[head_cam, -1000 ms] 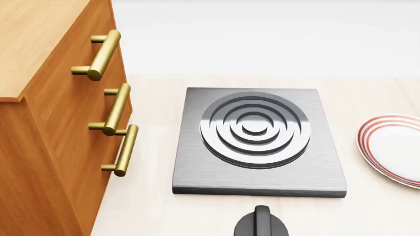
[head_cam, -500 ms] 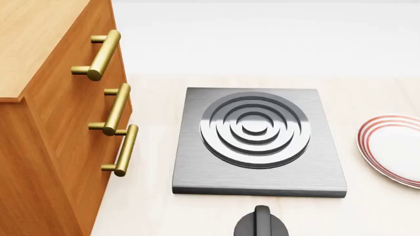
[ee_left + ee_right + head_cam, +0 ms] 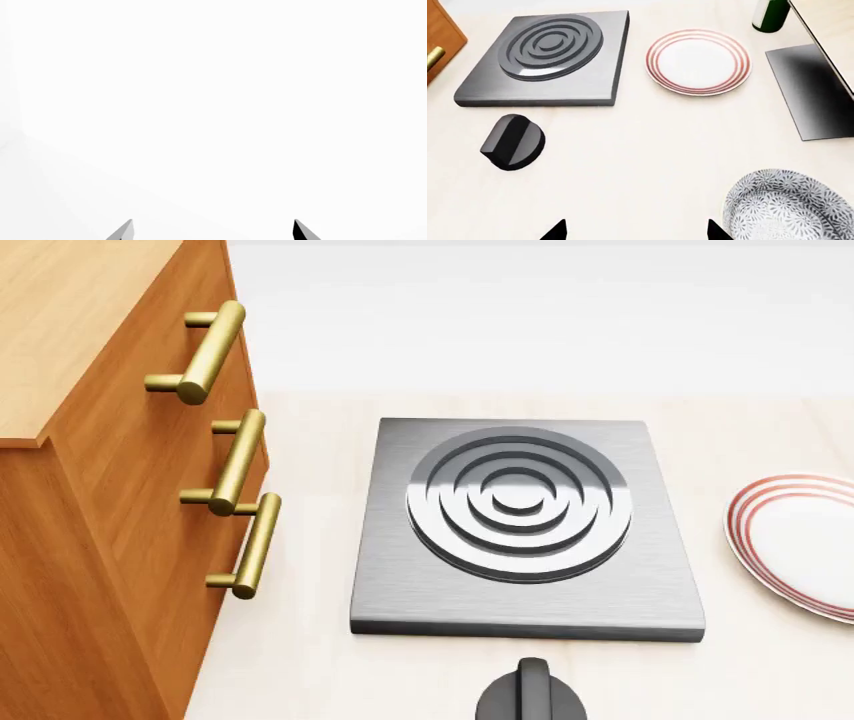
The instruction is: Put the bowl on the stove.
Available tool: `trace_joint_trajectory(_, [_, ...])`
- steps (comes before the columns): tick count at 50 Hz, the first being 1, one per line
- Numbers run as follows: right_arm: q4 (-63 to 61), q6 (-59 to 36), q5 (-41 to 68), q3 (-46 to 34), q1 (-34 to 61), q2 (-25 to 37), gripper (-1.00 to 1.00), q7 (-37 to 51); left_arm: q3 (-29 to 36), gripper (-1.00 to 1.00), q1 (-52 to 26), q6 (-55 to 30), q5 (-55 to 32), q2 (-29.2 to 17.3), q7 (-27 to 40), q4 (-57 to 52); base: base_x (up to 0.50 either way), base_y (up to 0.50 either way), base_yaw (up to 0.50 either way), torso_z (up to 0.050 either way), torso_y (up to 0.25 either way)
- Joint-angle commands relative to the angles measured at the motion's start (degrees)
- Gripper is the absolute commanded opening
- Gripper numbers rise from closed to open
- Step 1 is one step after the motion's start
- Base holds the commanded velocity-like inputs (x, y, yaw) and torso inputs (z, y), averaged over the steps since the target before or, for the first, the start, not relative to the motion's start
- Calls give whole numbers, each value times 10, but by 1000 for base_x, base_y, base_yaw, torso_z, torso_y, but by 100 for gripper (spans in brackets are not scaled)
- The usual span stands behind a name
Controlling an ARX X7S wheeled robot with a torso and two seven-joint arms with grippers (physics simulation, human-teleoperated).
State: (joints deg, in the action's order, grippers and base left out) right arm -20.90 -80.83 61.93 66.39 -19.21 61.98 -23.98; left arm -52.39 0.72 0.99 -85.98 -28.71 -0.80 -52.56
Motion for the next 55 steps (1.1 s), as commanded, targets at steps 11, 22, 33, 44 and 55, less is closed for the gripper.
trace_joint_trajectory(11, [7, 5, 27, 49, 33, -13, 100, 8, -3, 100, 3, 0, 3, 1, -2, 2, 0, 0, 0, 0, 0])
trace_joint_trajectory(22, [6, 5, 25, 83, 30, -18, 100, 4, -3, 100, 5, -1, 3, 2, -4, 2, 0, 0, 0, 0, 0])
trace_joint_trajectory(33, [11, 30, -36, 87, -7, -19, 100, 12, -2, 100, 5, -1, 3, 2, -5, 2, 0, 0, 0, 0, 0])
trace_joint_trajectory(44, [23, 51, -82, 83, -26, -18, 100, 30, 2, 100, 5, -3, 7, 5, -6, 4, 0, 0, 0, 0, 0])
trace_joint_trajectory(55, [24, 60, -103, 61, -36, -17, 100, 47, 2, 100, 6, -3, 7, 6, -7, 4, 0, 0, 0, 0, 0])
